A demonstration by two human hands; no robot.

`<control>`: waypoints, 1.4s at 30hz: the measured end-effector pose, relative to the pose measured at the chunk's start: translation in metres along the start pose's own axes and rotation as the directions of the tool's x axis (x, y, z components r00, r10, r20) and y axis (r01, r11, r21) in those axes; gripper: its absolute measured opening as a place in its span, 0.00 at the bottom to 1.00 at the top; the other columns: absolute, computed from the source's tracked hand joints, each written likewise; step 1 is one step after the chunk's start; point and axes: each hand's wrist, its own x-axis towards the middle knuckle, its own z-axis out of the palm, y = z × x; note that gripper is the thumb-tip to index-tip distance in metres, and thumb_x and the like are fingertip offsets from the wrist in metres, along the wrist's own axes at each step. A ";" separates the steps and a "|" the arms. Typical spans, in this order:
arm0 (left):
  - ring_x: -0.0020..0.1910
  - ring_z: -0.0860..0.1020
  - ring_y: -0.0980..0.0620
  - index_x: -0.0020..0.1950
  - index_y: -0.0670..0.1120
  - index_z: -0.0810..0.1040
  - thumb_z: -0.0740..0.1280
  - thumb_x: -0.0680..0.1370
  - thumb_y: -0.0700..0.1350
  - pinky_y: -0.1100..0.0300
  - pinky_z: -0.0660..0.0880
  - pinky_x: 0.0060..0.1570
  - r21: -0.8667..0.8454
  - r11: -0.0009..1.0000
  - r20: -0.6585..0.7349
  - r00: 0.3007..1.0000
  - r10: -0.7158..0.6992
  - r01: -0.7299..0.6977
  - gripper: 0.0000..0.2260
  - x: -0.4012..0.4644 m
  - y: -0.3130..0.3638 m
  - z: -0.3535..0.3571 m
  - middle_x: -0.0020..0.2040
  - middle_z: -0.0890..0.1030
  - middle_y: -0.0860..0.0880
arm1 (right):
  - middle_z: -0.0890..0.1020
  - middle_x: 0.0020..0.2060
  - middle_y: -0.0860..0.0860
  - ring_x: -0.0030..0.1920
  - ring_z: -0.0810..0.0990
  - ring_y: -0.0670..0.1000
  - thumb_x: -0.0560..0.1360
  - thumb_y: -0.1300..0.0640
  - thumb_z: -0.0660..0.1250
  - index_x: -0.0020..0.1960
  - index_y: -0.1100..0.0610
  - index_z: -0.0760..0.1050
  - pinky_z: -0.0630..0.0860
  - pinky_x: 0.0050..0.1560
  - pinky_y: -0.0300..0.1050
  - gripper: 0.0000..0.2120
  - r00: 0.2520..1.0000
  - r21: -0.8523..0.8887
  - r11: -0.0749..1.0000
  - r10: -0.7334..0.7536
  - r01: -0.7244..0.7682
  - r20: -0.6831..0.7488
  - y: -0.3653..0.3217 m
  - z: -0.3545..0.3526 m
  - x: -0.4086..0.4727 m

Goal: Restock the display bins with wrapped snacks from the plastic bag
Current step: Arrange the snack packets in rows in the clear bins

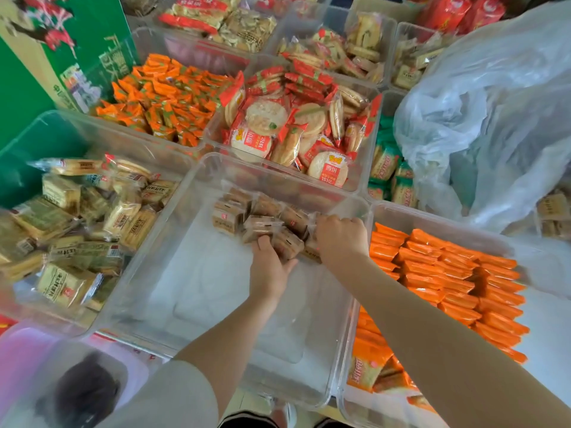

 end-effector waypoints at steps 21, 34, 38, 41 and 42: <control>0.49 0.79 0.43 0.70 0.48 0.65 0.60 0.79 0.40 0.55 0.69 0.35 0.679 0.644 0.170 0.928 0.332 -0.354 0.19 0.045 -0.012 -0.067 0.63 0.73 0.46 | 0.70 0.62 0.56 0.62 0.68 0.58 0.73 0.65 0.64 0.63 0.58 0.67 0.68 0.60 0.50 0.19 0.999 0.218 0.975 -0.053 0.050 0.005 -0.042 0.011 -0.004; 0.46 0.75 0.45 0.67 0.46 0.68 0.75 0.66 0.44 0.56 0.73 0.34 0.750 0.262 0.508 0.783 0.360 -0.607 0.31 0.061 -0.022 -0.089 0.61 0.64 0.43 | 0.70 0.60 0.56 0.58 0.73 0.59 0.72 0.65 0.66 0.62 0.59 0.64 0.72 0.53 0.52 0.20 0.998 0.169 0.985 -0.049 0.040 0.051 -0.047 0.011 0.001; 0.37 0.77 0.49 0.63 0.45 0.74 0.79 0.56 0.42 0.59 0.69 0.25 0.740 0.117 0.571 0.711 0.411 -0.662 0.37 0.063 -0.027 -0.086 0.61 0.73 0.46 | 0.72 0.59 0.57 0.57 0.74 0.58 0.73 0.67 0.64 0.62 0.60 0.65 0.71 0.48 0.49 0.19 0.996 0.143 0.988 -0.065 0.056 0.061 -0.048 0.009 0.001; 0.24 0.74 0.49 0.56 0.42 0.78 0.81 0.48 0.40 0.64 0.60 0.19 0.697 0.122 0.599 0.667 0.443 -0.707 0.36 0.067 -0.023 -0.086 0.47 0.79 0.46 | 0.69 0.61 0.56 0.59 0.71 0.58 0.74 0.64 0.65 0.65 0.60 0.64 0.72 0.48 0.50 0.21 0.994 0.117 0.989 -0.096 0.089 0.052 -0.050 0.014 0.000; 0.21 0.71 0.49 0.53 0.41 0.79 0.81 0.46 0.40 0.66 0.57 0.19 0.685 0.126 0.597 0.652 0.468 -0.718 0.35 0.068 -0.024 -0.085 0.44 0.78 0.46 | 0.69 0.60 0.56 0.59 0.71 0.57 0.74 0.62 0.66 0.65 0.60 0.64 0.71 0.47 0.49 0.21 0.993 0.118 0.988 -0.104 0.097 0.053 -0.050 0.016 0.000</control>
